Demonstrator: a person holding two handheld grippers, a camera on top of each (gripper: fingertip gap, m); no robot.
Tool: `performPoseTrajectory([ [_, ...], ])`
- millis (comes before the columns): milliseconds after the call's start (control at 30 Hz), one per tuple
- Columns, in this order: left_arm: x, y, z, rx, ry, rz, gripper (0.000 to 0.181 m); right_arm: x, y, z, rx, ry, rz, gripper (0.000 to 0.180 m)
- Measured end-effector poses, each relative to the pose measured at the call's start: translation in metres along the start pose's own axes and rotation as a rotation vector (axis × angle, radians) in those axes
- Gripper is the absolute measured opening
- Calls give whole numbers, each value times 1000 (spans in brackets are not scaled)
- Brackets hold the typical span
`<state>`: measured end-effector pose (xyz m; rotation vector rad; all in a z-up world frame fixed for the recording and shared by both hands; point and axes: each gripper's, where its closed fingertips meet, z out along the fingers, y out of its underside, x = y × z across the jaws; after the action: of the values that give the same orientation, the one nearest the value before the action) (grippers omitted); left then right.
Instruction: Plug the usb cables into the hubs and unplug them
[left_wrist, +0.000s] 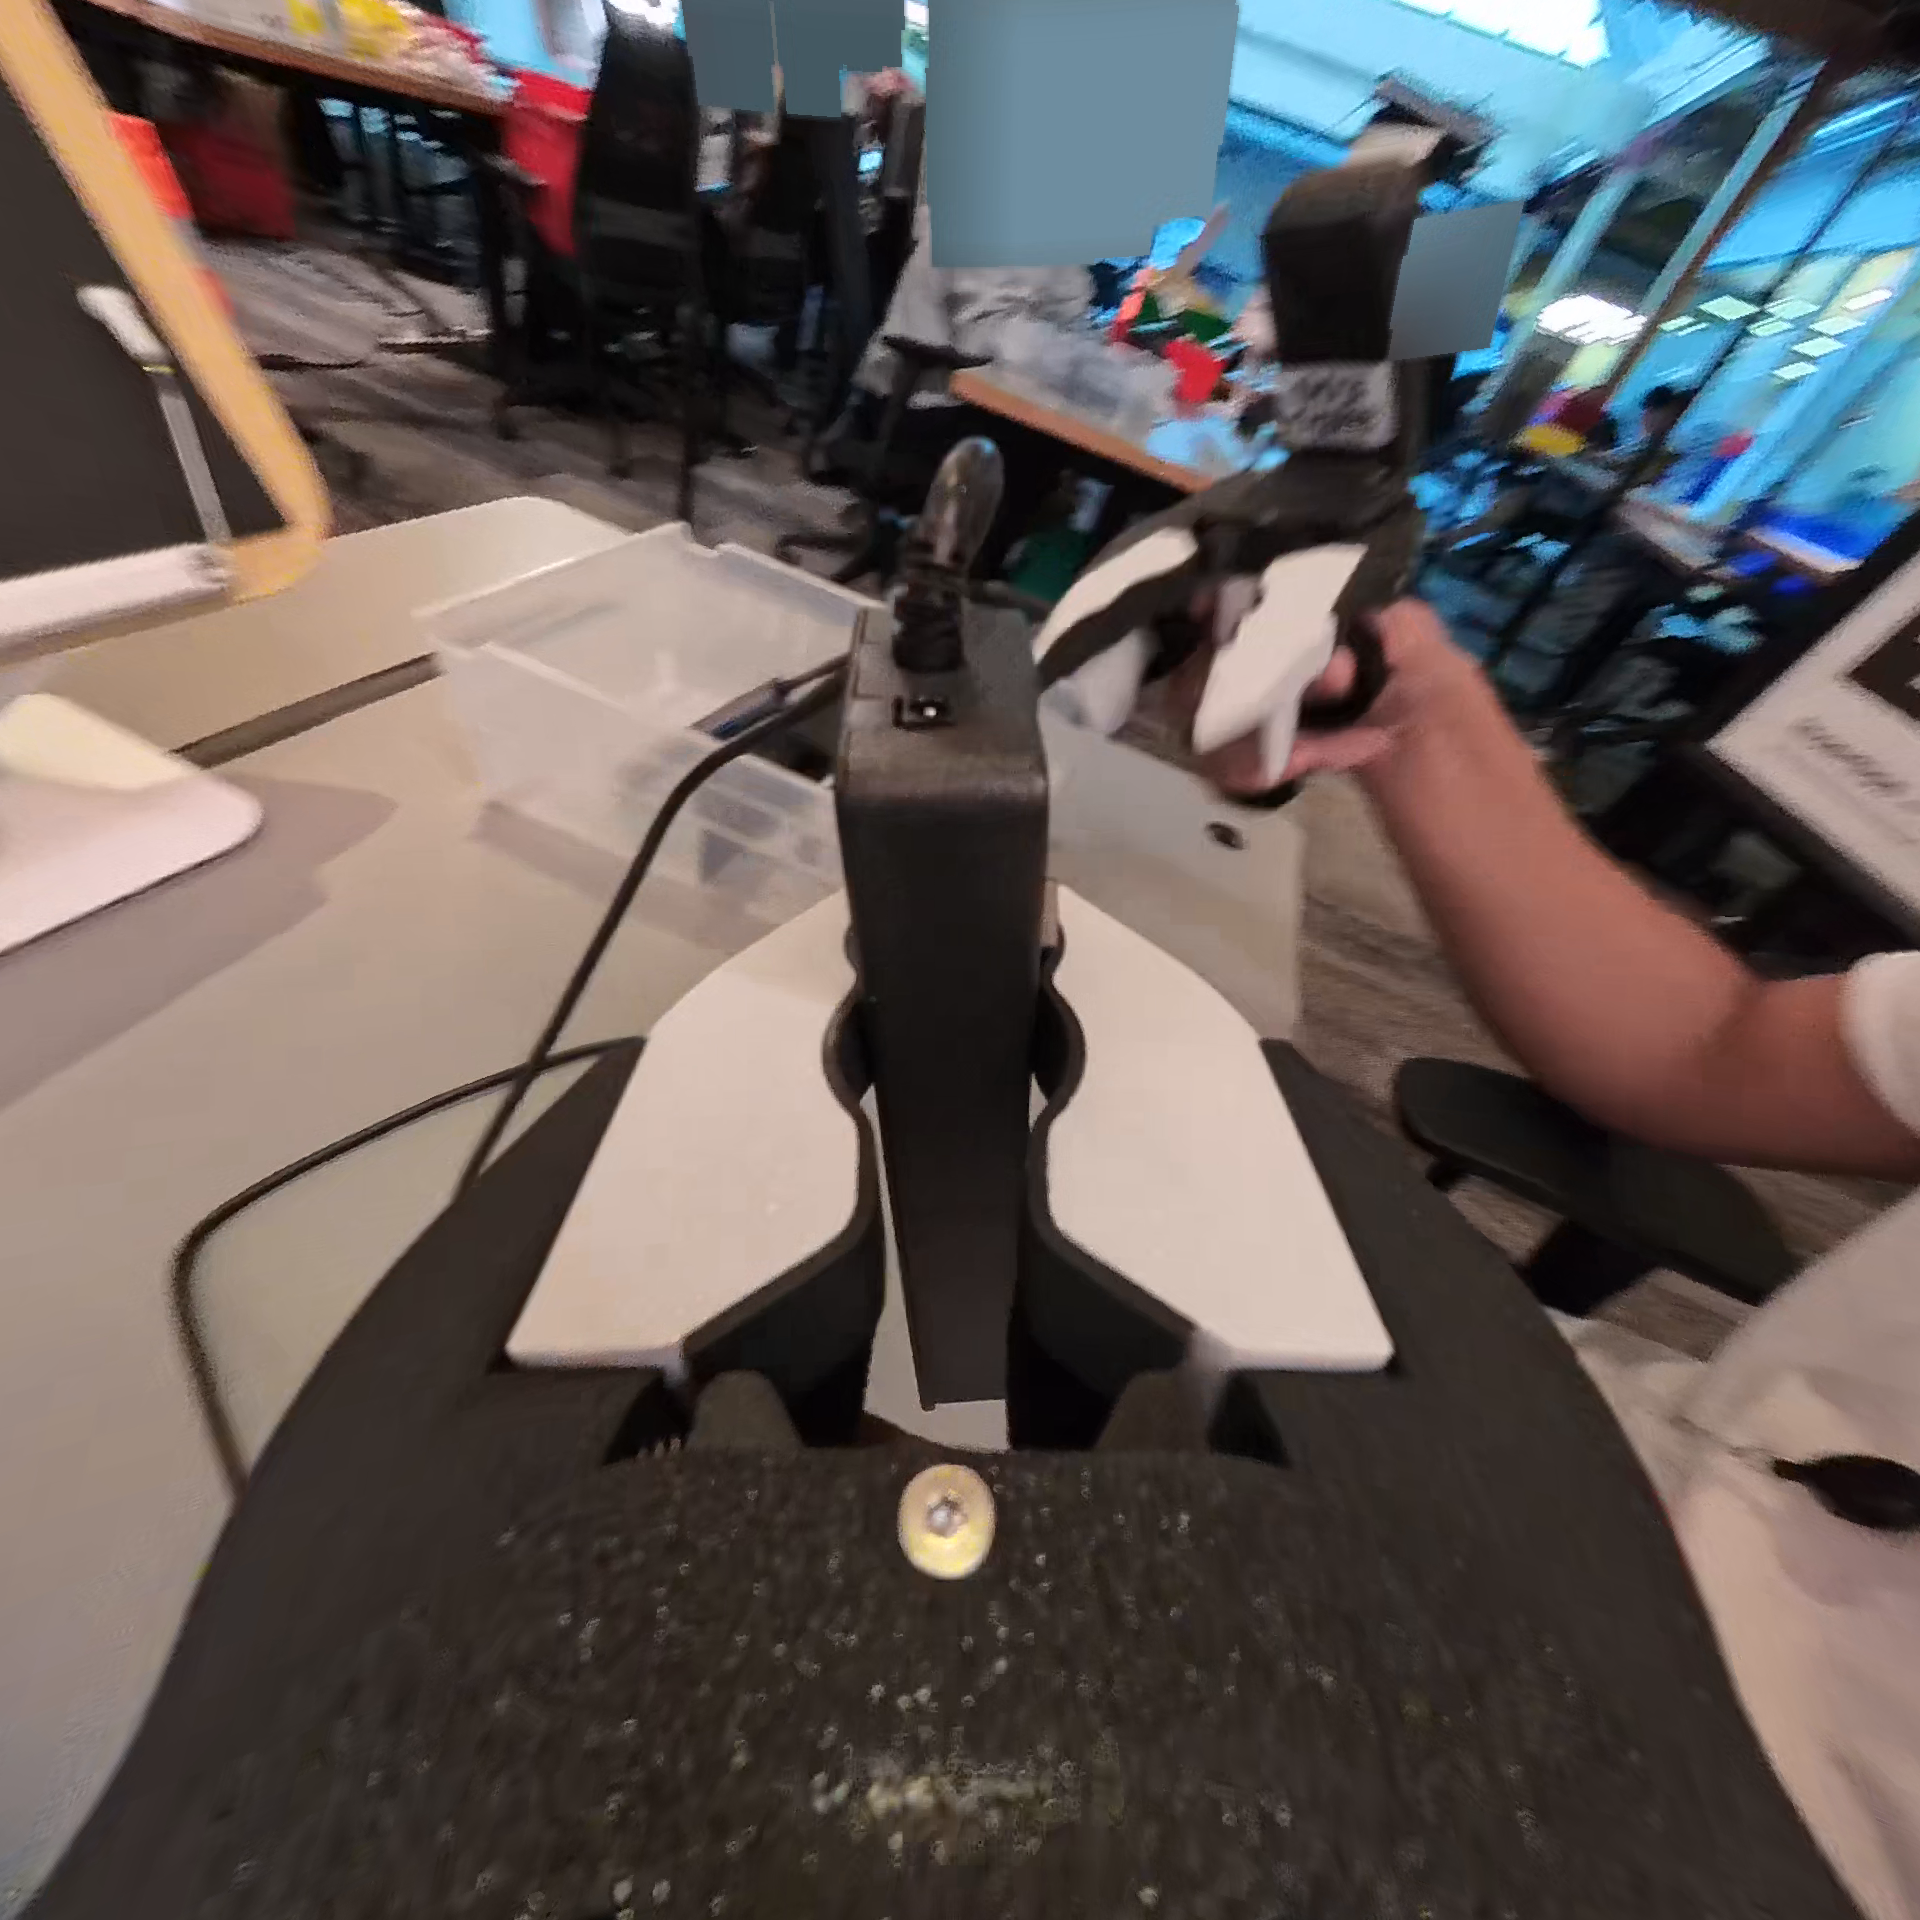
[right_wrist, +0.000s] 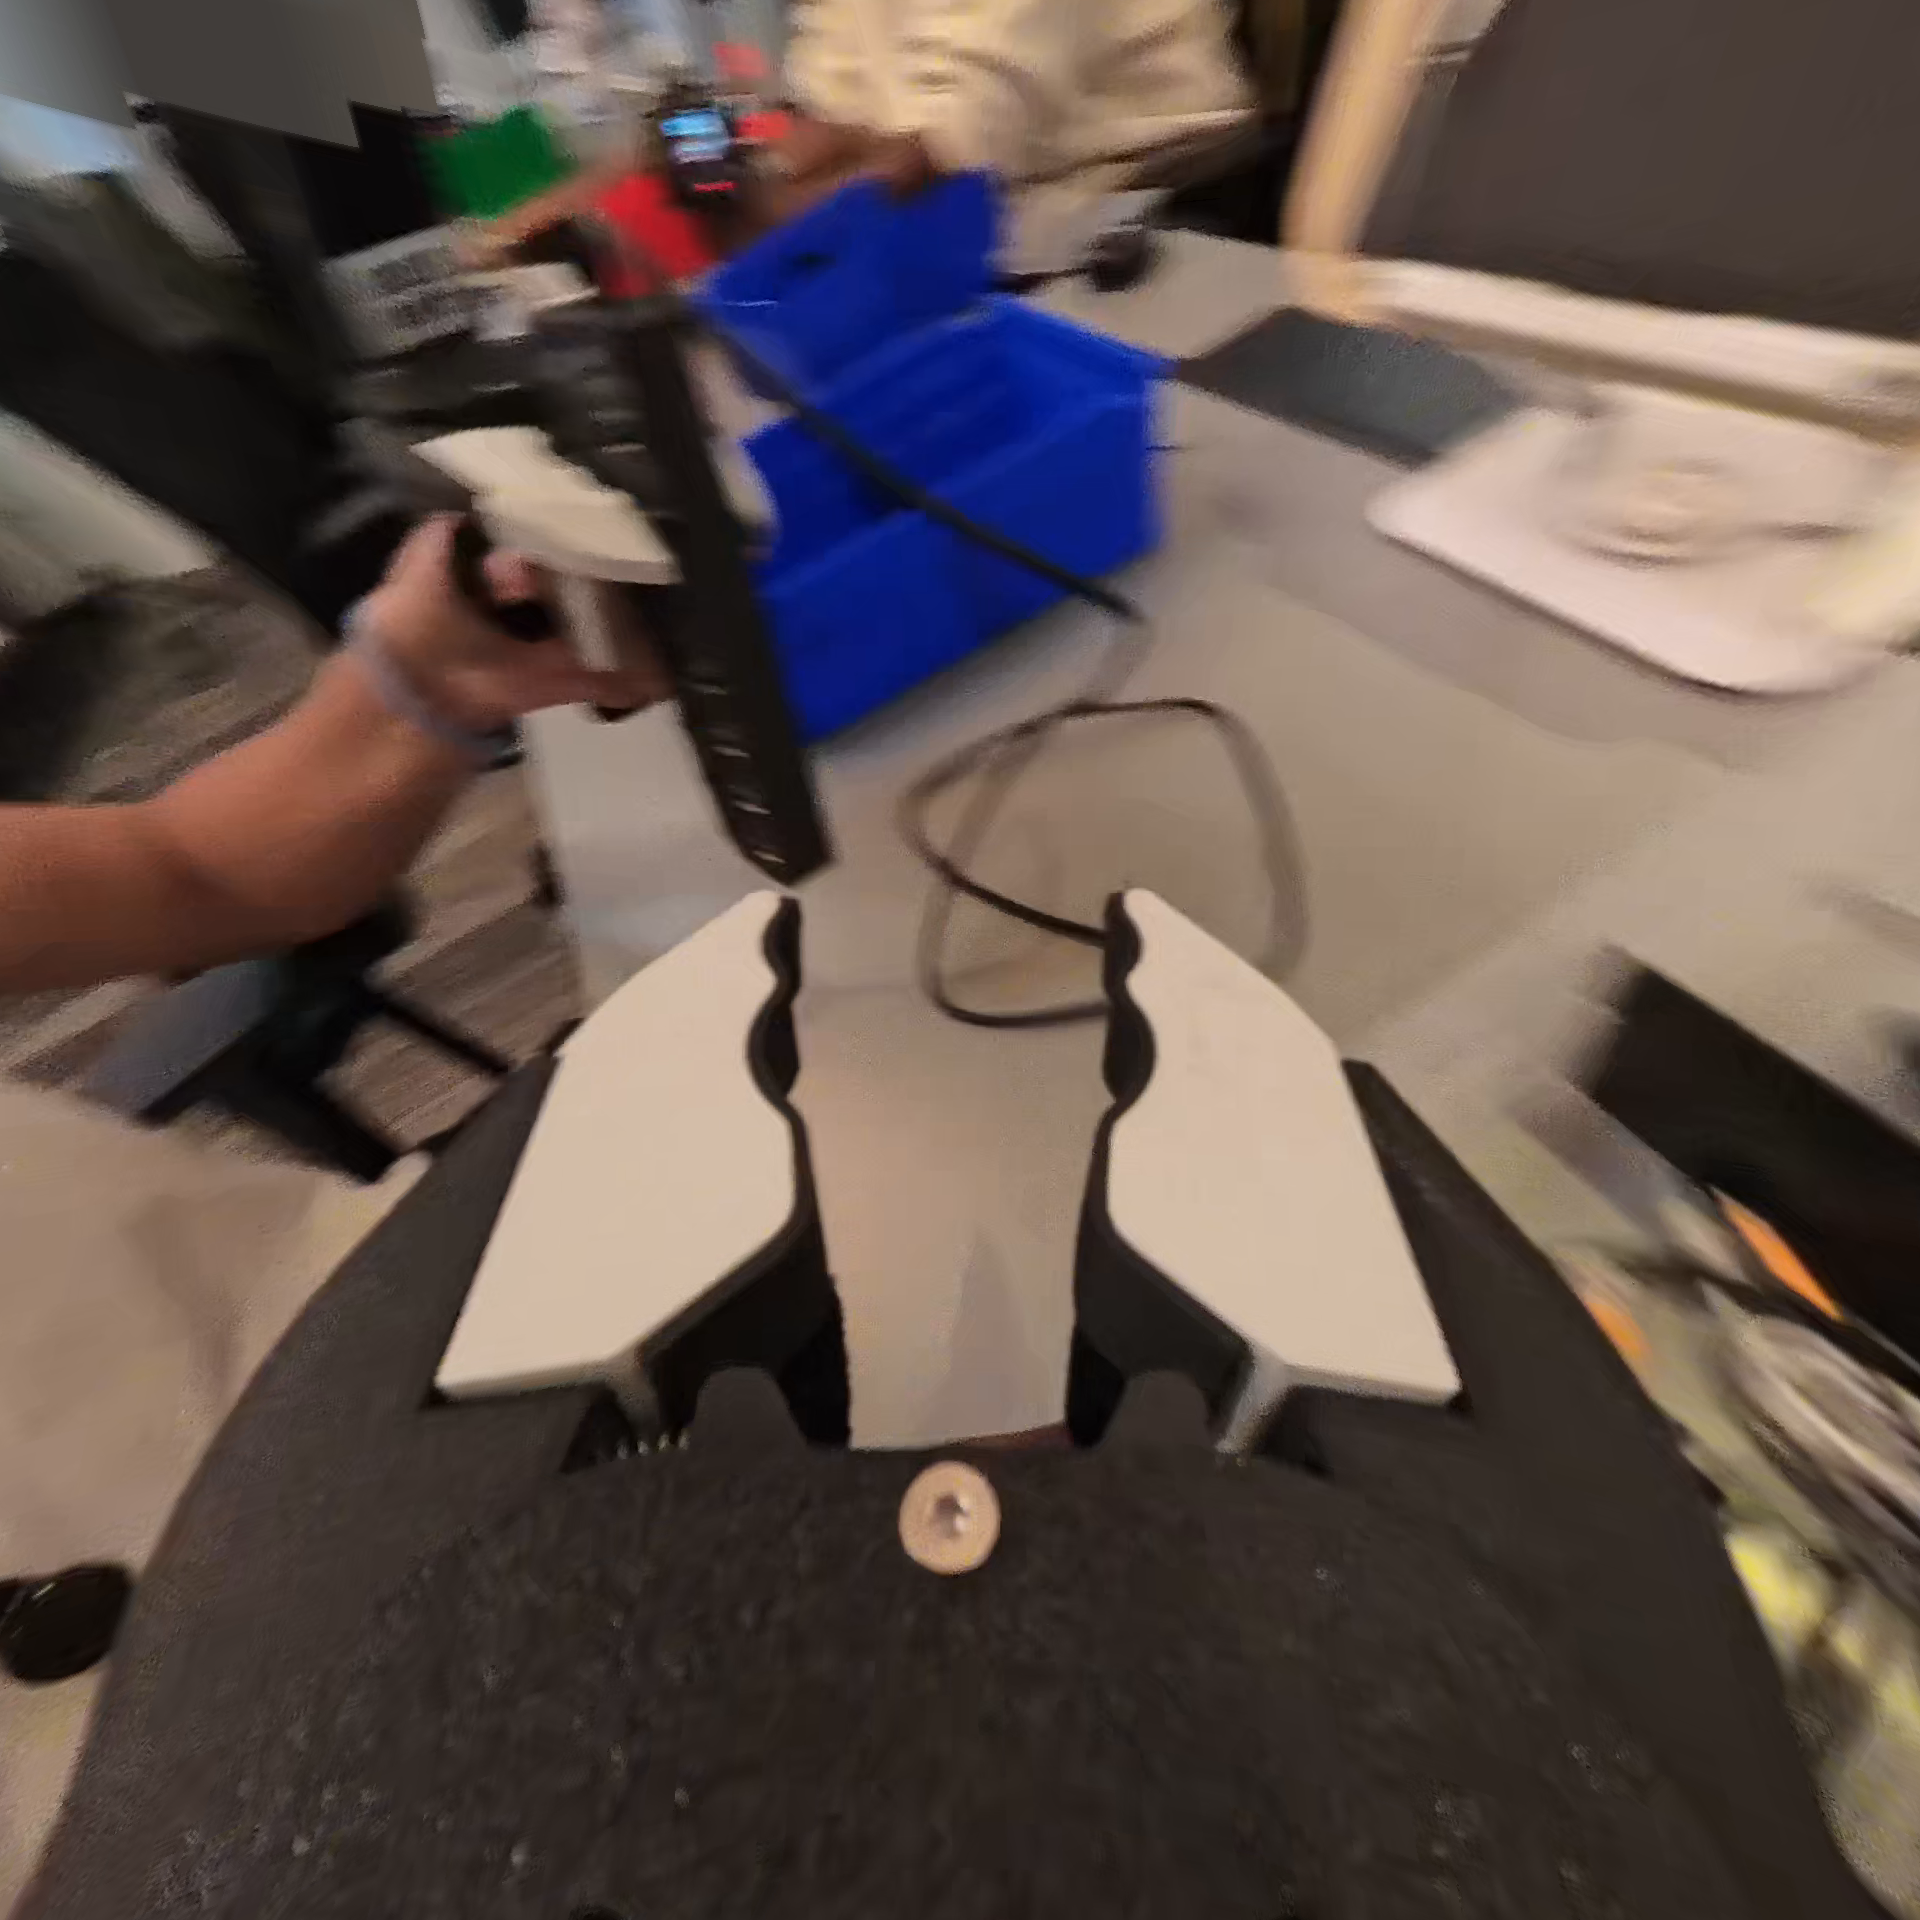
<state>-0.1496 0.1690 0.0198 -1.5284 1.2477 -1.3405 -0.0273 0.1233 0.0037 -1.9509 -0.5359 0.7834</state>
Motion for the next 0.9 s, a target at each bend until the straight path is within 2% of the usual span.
performPoseTrajectory([
  [100, 25, -2, 0, 11, 163, -30, 26, -55, 9, 58, -1, -213, -53, 86],
  [167, 35, 0, 1, 21, 228, -37, 26, -84, 15, 87, -1, -349, 15, 88],
  [200, 38, -1, 2, 36, 242, -41, 26, -94, 21, 101, -19, -381, 34, 85],
  [267, 44, 0, 4, 46, 272, -48, 26, -102, 40, 125, -87, -373, -8, 65],
  [300, 46, 2, 5, 36, 285, -42, 26, -102, 46, 133, -101, -351, -44, 36],
  [367, 45, 1, 4, 52, 258, -8, 29, -101, 46, 134, -86, -337, -88, 27],
  [467, 21, -6, -3, 94, 79, -53, 54, -77, 35, 122, -56, -209, -177, 25],
  [533, 5, 6, -14, 129, -50, -78, 53, -57, 23, 105, -62, -109, -229, 25],
  [600, 3, 47, -20, 105, -131, -133, 47, -36, 3, 80, -73, 10, -328, 25],
  [667, 14, 109, -23, 64, -195, -182, 42, -18, -28, 47, -66, 116, -415, 25],
  [733, 28, 165, -25, -58, -249, -240, 38, 10, -61, 13, -79, 233, -477, 25],
  [800, 44, 180, -28, -157, -236, -247, 33, 52, -79, -15, -195, 334, -506, 25],
  [900, 49, 176, -36, -149, -244, -181, 29, 138, -76, -42, -465, 470, -465, 25],
])
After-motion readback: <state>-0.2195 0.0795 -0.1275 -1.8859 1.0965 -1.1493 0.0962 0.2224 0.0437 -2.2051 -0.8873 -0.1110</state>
